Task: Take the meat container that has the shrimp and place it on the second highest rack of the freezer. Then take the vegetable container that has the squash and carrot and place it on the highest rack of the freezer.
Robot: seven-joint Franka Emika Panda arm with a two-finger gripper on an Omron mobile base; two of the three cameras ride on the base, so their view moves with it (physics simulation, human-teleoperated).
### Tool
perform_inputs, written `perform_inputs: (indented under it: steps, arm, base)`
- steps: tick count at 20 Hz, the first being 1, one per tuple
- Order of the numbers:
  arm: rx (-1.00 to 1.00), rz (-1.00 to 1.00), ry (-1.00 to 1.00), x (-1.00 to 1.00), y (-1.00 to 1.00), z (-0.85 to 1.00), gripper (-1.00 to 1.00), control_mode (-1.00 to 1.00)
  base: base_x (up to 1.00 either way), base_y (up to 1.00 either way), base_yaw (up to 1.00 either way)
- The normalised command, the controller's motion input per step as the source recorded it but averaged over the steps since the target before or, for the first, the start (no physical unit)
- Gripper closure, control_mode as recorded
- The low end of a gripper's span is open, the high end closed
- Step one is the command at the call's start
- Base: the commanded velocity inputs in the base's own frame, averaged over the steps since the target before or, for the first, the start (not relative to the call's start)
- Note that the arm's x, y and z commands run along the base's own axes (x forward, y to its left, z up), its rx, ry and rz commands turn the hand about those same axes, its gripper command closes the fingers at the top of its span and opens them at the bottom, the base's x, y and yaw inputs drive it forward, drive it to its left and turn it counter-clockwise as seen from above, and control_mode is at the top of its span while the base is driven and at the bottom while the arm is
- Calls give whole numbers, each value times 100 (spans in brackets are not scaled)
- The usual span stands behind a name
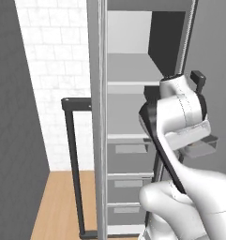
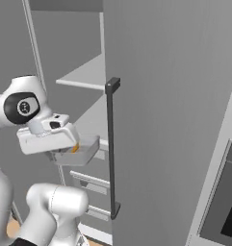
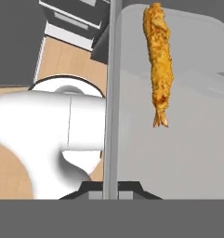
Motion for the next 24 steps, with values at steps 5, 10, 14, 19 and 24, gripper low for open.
perform_inputs:
  steps: [5,10,14,19,24]
  arm:
    - [-1,46,0,20,34,-12,100,-100]
    - [0,47,0,27,4,-25,100,-100]
    - [0,49,-1,18,0,-30,100,-100]
    - [0,50,0,15,0,-33,100,-100]
    - [0,47,0,4,0,-34,100,-100]
  base:
    - [0,0,0]
    - [0,0,0]
    - [0,0,0]
    - [0,0,0]
    - [0,0,0]
